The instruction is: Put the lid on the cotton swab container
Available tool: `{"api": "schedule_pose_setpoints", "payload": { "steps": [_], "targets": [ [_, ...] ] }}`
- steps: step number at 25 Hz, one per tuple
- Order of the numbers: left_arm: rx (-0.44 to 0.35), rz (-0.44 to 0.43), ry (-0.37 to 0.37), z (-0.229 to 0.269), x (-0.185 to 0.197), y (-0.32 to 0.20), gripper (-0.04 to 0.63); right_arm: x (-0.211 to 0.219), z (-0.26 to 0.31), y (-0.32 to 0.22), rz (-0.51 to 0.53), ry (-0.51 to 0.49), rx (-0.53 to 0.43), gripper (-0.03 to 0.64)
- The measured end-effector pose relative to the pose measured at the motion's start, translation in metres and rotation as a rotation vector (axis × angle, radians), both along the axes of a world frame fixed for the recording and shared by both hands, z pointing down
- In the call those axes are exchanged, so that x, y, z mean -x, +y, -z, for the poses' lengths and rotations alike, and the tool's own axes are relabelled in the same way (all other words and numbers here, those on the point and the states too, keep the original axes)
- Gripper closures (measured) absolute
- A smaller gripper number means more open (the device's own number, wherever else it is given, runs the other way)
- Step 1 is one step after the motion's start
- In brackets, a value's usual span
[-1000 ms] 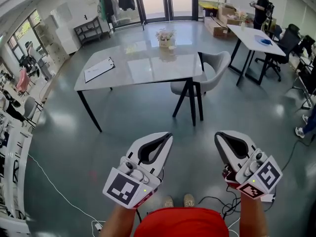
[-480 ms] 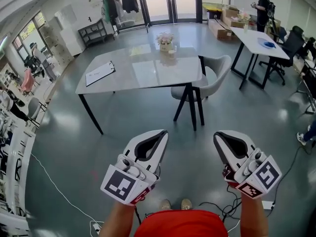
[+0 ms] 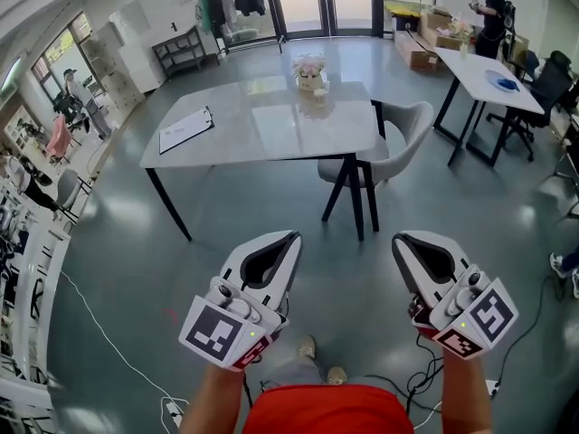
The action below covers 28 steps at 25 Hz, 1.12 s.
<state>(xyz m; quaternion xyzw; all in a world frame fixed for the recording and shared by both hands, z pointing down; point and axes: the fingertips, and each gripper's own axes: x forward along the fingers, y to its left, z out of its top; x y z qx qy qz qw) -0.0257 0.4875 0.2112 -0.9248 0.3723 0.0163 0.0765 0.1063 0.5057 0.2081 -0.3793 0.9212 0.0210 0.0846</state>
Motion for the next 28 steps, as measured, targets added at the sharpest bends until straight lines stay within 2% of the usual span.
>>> {"api": "schedule_pose_setpoints", "payload": {
  "steps": [9,15,23,28],
  "targets": [
    [-0.003,0.011,0.006,-0.012,0.023,-0.082,0.581,0.019,-0.010,-0.083,-0.007,0.016,0.014,0.618],
    [0.028,-0.005,-0.071,-0.020,0.045,-0.158,0.581,0.046,-0.005,-0.160,-0.010,0.015,0.003,0.617],
    [-0.028,-0.034,-0.026,-0.013,0.077,-0.262,0.581,0.069,-0.006,-0.258,-0.045,-0.010,0.016,0.617],
    [0.072,-0.052,-0.045,-0.033,0.085,-0.310,0.581,0.073,-0.012,-0.304,-0.064,0.010,0.036,0.617]
  ]
}}
